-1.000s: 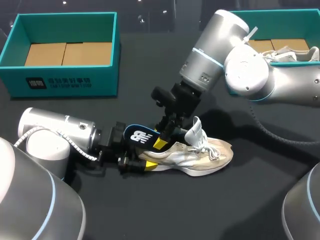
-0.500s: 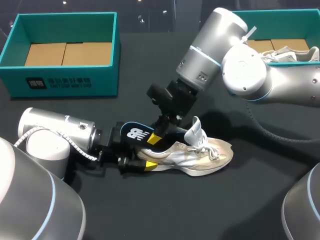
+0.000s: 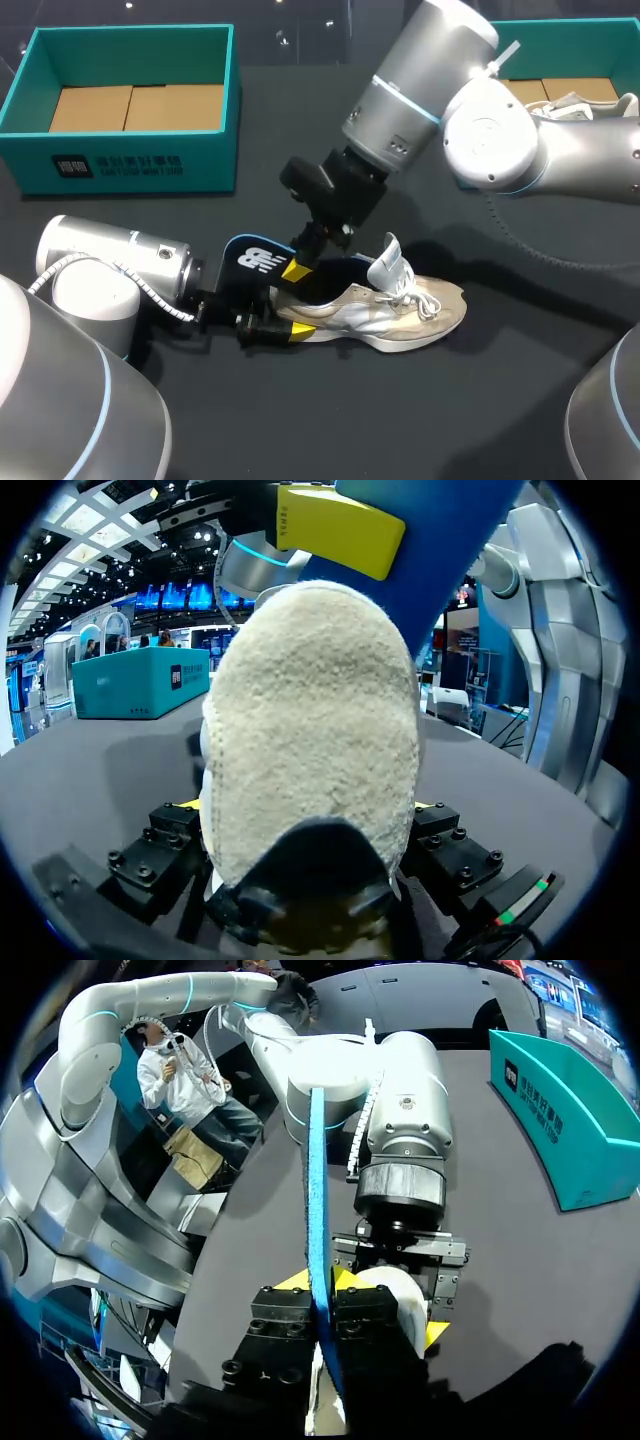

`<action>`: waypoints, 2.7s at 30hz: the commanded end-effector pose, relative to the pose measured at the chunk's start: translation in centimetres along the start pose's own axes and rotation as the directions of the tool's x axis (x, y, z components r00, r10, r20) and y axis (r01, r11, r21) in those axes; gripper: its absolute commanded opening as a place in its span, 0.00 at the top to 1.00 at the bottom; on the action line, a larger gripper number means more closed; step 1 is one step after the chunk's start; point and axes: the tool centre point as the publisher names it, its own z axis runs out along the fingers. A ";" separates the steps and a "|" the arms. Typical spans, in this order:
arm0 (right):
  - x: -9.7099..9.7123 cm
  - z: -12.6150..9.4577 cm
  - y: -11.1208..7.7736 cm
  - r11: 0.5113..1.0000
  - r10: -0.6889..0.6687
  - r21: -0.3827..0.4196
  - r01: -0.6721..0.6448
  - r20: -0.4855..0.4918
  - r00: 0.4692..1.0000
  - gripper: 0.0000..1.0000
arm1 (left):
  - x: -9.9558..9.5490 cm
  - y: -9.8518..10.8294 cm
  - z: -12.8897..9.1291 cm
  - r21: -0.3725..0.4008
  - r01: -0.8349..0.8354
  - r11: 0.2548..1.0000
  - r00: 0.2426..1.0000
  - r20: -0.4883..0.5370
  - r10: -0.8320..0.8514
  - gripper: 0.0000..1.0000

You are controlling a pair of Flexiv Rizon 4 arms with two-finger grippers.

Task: Take the shoe out of the shoebox, open the shoe tongue, remove and reinsert the insole, then place the shoe into the shoebox

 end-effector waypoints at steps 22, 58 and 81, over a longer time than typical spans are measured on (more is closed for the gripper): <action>4.0 -12.2 7.5 0.924 -0.161 -0.342 0.169 0.051 0.986 1.00 | -0.1 0.2 0.3 -0.001 0.000 1.000 1.000 0.000 0.000 1.00; 10.8 -21.6 9.4 0.814 0.050 -0.580 0.039 0.137 0.989 1.00 | -0.1 0.2 0.3 -0.001 0.000 1.000 1.000 0.000 0.000 1.00; 15.2 -23.1 4.8 0.641 0.305 -0.760 -0.109 0.122 0.944 1.00 | -0.1 0.2 0.3 -0.001 0.000 1.000 1.000 0.000 0.000 1.00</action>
